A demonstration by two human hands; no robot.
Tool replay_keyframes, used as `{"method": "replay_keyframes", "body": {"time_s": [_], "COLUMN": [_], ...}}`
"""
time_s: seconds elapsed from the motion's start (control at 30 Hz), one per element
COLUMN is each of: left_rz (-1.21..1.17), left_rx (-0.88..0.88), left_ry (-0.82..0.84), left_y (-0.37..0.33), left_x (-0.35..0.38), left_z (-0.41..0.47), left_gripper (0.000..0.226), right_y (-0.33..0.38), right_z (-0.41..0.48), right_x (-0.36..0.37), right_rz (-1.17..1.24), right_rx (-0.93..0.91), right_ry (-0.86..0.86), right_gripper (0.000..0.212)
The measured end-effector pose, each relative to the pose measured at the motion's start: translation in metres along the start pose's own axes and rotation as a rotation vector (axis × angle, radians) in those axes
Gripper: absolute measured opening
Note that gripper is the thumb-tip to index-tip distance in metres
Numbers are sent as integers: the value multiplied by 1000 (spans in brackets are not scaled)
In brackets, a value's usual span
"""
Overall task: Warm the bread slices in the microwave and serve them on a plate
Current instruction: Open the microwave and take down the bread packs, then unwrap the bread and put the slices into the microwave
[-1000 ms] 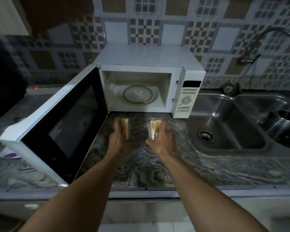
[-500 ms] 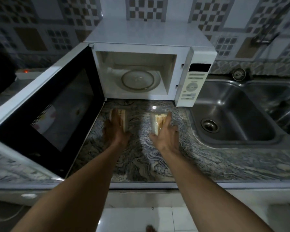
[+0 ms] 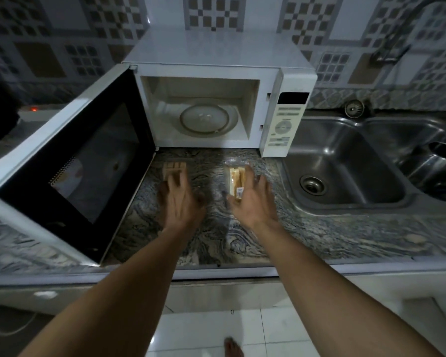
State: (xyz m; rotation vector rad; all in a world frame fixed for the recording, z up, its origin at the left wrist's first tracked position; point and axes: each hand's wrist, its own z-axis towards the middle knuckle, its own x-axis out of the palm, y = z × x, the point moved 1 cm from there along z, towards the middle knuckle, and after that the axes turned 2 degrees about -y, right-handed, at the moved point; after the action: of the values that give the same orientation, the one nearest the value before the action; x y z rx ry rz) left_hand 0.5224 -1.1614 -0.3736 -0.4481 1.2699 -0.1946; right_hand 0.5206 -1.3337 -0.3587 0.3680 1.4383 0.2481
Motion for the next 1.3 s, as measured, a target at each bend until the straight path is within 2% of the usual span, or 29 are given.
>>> {"method": "replay_keyframes", "body": {"time_s": [0.07, 0.13, 0.23, 0.33, 0.4, 0.53, 0.63, 0.73, 0.8, 0.9, 1.03, 1.23, 1.3], "left_rz": [-76, -146, -290, -593, -759, -891, -920, -949, -950, -923, -903, -826, -657], "left_rx": [55, 26, -115, -373, -499, -602, -634, -668, -713, -759, -803, -781, -663], "left_ry": [140, 283, 424, 479, 508, 569, 577, 548, 536, 533, 499, 500, 465], "left_y": [-11, -19, -27, -29, -33, -41, -42, -45, -46, -50, -53, -51, -49], "left_x": [1, 5, 19, 31, 33, 35, 38, 37, 38, 35, 34, 30, 22], "left_z": [-11, -16, -25, -27, -28, -33, -35, -35, -34, -36, -34, -31, -29], "left_gripper": [44, 22, 13, 15, 17, 4, 16, 3, 17, 9, 13, 18, 21], "right_y": [-4, -8, -15, -22, -26, -29, -29, -25, -24, -23, -16, -23, -26], "right_z": [-6, -8, -10, -8, -9, -8, -7, -7, -7, -7, -3, -2, 1], "right_x": [-11, -16, -19, -19, -18, -16, -17, -18, -18, -19, -19, -30, -36], "right_rz": [-62, -66, -59, -80, -87, -126, -171, -194, -202, -220, -203, -222, -213], "right_rx": [-102, -147, -171, -228, -252, -293, -302, -302, -302, -308, -353, -473, -492], "right_ry": [6, 106, 263, 307, 315, 288, 270, 263, 262, 257, 253, 100, 41], "right_gripper": [65, 52, 36, 18, 14, 17, 18, 23, 25, 29, 28, 38, 34]}}
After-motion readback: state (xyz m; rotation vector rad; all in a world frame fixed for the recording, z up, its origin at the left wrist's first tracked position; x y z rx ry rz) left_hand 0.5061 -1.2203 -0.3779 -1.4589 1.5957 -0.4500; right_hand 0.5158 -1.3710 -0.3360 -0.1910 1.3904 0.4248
